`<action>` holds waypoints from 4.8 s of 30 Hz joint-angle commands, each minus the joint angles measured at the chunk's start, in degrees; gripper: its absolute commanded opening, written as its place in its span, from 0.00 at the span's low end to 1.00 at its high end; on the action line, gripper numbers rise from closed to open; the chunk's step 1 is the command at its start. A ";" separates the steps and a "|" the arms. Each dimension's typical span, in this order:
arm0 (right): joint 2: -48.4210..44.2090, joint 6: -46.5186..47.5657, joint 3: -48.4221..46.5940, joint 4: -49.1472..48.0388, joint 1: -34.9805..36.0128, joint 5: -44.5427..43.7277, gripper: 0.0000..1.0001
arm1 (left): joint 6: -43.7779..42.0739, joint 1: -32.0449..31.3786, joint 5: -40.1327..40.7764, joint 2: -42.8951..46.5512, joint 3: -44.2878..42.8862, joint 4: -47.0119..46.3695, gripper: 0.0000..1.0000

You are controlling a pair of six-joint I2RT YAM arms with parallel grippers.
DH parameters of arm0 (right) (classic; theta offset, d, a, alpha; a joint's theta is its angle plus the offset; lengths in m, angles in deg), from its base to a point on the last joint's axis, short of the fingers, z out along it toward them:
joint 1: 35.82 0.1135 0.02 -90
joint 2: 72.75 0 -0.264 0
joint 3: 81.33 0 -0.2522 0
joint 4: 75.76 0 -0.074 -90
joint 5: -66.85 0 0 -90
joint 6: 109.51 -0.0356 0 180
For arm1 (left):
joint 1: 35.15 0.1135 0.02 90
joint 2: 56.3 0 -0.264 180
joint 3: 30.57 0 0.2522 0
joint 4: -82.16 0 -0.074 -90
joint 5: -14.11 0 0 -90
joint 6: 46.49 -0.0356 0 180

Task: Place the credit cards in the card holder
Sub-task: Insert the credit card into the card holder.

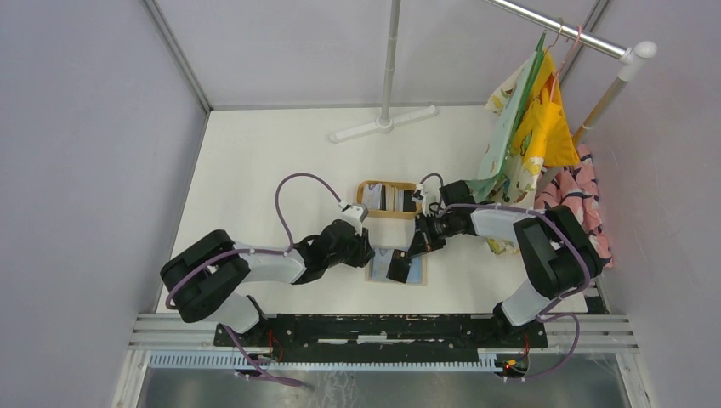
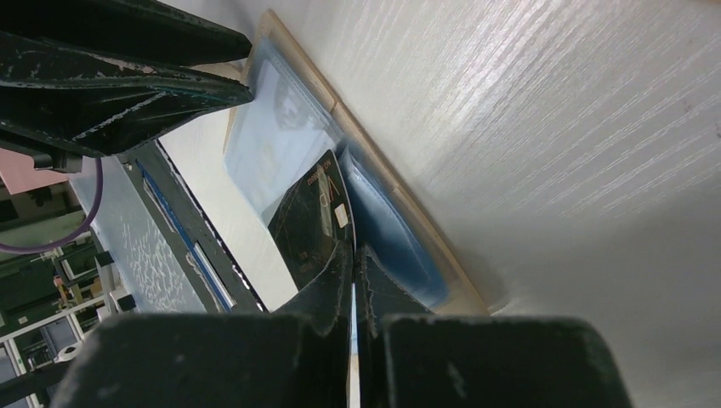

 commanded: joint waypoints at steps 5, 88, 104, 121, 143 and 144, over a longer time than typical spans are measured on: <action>2.45 0.53 -3.27 2.28 0.29 -3.51 0.00 | -3.36 -0.26 -3.05 -2.07 -2.82 -4.04 0.34; 8.06 -7.68 -4.67 3.76 -1.13 -0.88 0.00 | -4.74 -0.36 -7.47 -4.23 -3.84 -6.80 0.34; 7.67 -8.42 -4.88 -2.32 0.60 1.73 0.00 | -3.69 -0.67 -8.73 -5.41 -3.74 -8.69 0.34; 5.91 -6.65 -3.54 -6.30 0.35 3.03 0.31 | -2.54 -1.07 1.64 8.02 -2.17 -0.26 0.52; 6.51 -4.07 -4.59 -4.37 0.25 2.28 0.32 | 6.17 -18.60 17.07 -5.35 -18.17 10.89 0.16; 6.46 -4.03 -4.59 -4.39 0.24 2.21 0.32 | 6.50 -19.08 18.50 -6.50 -19.58 12.61 0.14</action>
